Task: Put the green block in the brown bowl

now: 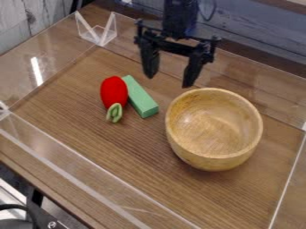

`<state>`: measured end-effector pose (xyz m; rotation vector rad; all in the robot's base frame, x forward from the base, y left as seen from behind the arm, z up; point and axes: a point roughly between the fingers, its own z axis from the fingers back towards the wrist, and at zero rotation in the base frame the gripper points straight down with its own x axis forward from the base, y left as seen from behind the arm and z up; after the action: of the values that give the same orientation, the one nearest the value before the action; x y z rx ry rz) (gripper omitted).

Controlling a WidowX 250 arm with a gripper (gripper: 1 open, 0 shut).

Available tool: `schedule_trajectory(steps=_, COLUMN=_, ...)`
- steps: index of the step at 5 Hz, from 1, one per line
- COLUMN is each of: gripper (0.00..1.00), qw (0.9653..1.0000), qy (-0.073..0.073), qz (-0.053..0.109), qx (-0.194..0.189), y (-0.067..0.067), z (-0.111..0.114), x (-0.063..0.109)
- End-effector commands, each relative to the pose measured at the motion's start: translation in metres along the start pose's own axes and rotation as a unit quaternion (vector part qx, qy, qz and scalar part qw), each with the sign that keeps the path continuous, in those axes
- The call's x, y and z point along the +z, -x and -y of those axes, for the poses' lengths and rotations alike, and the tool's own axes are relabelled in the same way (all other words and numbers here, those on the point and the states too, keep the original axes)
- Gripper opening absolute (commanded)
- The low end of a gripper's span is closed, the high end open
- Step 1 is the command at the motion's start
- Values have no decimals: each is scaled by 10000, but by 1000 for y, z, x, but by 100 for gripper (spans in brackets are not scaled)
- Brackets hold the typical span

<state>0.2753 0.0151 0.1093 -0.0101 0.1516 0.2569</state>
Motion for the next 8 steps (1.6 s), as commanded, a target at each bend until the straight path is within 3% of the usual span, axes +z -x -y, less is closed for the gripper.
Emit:
schedule_trajectory(steps=1, gripper=100, qw=9916, qy=240, qz=179, qx=1261, y=2, z=-15, x=-4)
schedule_trajectory(steps=2, gripper=100, qw=9675, qy=526, qz=274, qx=2459, y=3, z=-30, x=-22)
schedule_trajectory(steps=3, gripper=100, qw=9284, qy=777, qz=283, qx=3623, y=3, z=-44, x=-44)
schedule_trajectory(steps=4, gripper=100, qw=9024, qy=878, qz=297, qx=4209, y=-2, z=-49, x=-53)
schedule_trajectory(steps=5, gripper=100, qw=8894, qy=911, qz=352, qx=4466, y=-7, z=-48, x=-58)
schedule_trajectory(steps=8, gripper=100, qw=8658, qy=941, qz=469, qx=4891, y=-20, z=-48, x=-68)
